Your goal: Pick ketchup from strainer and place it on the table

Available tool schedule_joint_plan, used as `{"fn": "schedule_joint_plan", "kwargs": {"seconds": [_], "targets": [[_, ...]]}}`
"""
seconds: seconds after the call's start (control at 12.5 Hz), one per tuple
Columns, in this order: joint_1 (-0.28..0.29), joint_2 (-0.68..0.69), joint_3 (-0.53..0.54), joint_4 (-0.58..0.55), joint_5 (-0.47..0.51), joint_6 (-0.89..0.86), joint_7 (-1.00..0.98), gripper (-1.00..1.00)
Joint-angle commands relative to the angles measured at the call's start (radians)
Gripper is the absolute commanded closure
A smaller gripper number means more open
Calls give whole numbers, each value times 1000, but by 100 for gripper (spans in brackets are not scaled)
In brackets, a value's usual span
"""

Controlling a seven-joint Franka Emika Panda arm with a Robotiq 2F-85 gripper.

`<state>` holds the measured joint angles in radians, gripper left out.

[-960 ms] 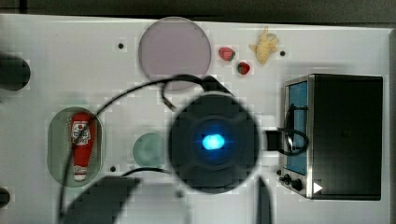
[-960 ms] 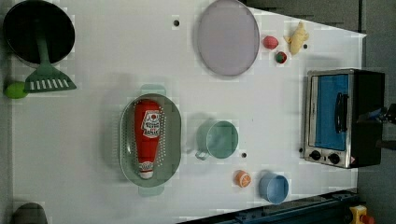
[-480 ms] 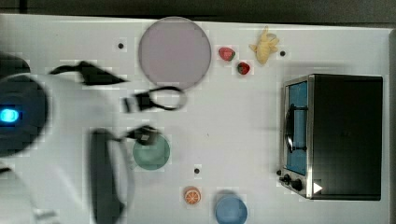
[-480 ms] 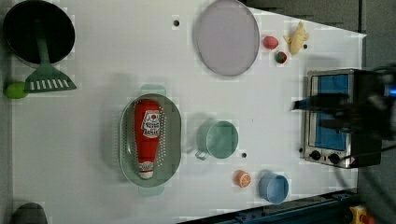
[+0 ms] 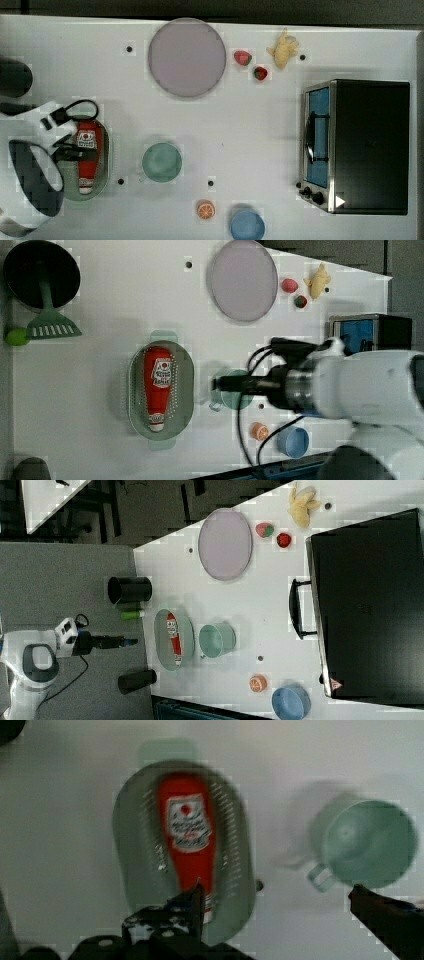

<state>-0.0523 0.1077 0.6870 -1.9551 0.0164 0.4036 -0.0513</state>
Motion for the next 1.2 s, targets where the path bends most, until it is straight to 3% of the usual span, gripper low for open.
{"fn": "schedule_joint_plan", "kwargs": {"seconds": [0.08,0.48,0.72,1.2], "targets": [[-1,60,44,-27,-17,137,43,-100],[15,184,46,-167,-115,441,62,-100],[16,278,44,-235,-124,619,63,-100],[45,455,3,-239,-127,753,63,-100]]}}
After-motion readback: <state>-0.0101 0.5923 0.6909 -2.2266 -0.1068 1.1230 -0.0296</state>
